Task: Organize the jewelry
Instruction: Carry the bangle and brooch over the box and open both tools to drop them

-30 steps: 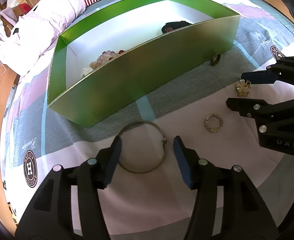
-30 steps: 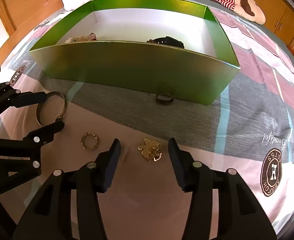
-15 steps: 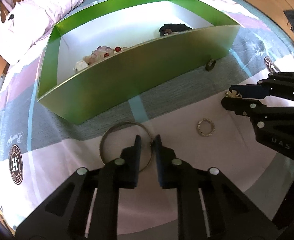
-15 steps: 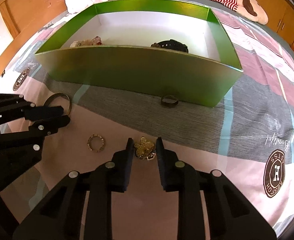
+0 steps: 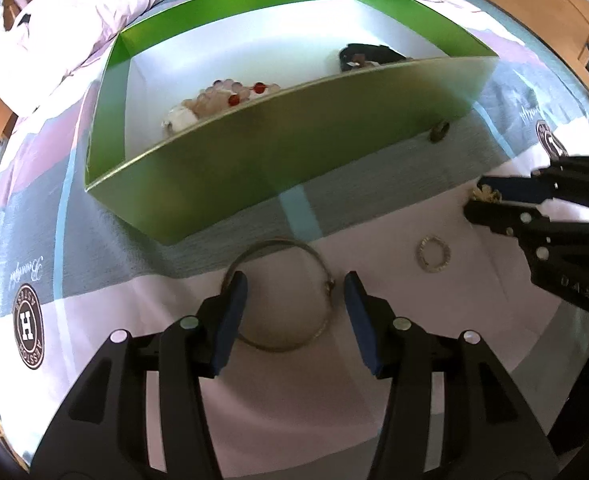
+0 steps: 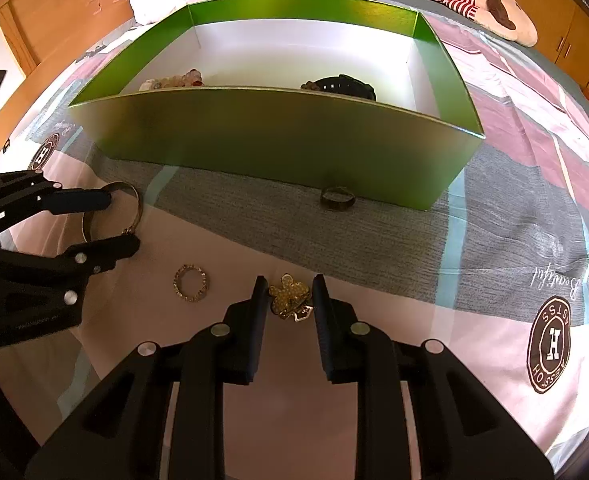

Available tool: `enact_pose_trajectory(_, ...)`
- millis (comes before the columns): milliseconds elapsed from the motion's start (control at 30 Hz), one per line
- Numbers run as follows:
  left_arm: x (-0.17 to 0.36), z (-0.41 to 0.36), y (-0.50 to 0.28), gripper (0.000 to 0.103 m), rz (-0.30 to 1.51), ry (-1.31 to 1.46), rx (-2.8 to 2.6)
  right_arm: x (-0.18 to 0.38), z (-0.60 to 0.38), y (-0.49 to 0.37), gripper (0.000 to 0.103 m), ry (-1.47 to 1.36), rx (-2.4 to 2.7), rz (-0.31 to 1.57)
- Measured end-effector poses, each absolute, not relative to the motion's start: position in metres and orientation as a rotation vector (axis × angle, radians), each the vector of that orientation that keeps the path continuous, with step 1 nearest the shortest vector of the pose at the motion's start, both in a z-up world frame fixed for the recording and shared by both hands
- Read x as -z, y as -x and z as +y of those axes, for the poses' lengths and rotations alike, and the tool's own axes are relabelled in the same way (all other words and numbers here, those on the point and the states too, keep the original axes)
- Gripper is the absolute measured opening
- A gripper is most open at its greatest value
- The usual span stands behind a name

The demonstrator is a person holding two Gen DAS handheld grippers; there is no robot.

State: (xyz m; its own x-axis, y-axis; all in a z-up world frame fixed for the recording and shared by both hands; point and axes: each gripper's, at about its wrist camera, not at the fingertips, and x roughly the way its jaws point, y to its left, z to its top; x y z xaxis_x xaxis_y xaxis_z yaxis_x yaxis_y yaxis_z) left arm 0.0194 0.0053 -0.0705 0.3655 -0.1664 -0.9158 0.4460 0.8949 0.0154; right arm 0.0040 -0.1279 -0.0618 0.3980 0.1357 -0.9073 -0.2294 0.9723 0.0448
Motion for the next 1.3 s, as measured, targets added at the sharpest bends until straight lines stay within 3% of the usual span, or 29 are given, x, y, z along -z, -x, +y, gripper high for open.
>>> enact_pose_trajectory(167, 0.074, 0.009, -0.025, 0.051, 1.141, -0.261, 0.399, 0.063, -0.127, -0.004, 0.024, 0.095, -0.231, 1.14)
enact_pose_trajectory(333, 0.068, 0.013, -0.024, 0.006, 1.146, -0.209, 0.421, 0.063, -0.128, -0.003, 0.024, 0.093, -0.233, 1.134)
enact_pose_trajectory(500, 0.06, 0.013, -0.021, 0.006, 1.131, -0.199, 0.443, 0.056, -0.129, -0.002, 0.023, 0.08, -0.247, 1.113)
enact_pose_trajectory(533, 0.058, 0.014, -0.02, 0.006, 1.127, -0.197, 0.444, 0.056, -0.129, -0.002, 0.023, 0.078, -0.248, 1.113)
enact_pose_trajectory(600, 0.05, 0.019, -0.019, 0.02, 1.111, -0.19, 0.445, 0.058, -0.131, -0.002, 0.023, 0.074, -0.246, 1.121)
enact_pose_trajectory(667, 0.042, 0.024, -0.018, 0.057, 1.079, -0.201, 0.421, 0.059, -0.131, -0.001, 0.023, 0.073, -0.247, 1.125)
enact_pose_trajectory(767, 0.041, 0.029, -0.021, 0.066, 1.069, -0.229, 0.386, 0.059, -0.131, -0.001, 0.023, 0.075, -0.249, 1.128)
enact_pose_trajectory(1033, 0.074, 0.015, -0.024, 0.071, 1.152, -0.331, 0.352, 0.063, -0.13, -0.004, 0.023, 0.082, -0.237, 1.146)
enact_pose_trajectory(1100, 0.073, 0.015, -0.024, 0.067, 1.149, -0.318, 0.358, 0.063, -0.13, -0.004, 0.023, 0.083, -0.237, 1.146)
enact_pose_trajectory(1133, 0.073, 0.015, -0.024, 0.059, 1.147, -0.31, 0.369, 0.063, -0.129, -0.004, 0.023, 0.084, -0.236, 1.145)
enact_pose_trajectory(1300, 0.069, 0.012, -0.021, 0.058, 1.127, -0.323, 0.373, 0.061, -0.129, -0.003, 0.023, 0.081, -0.24, 1.135)
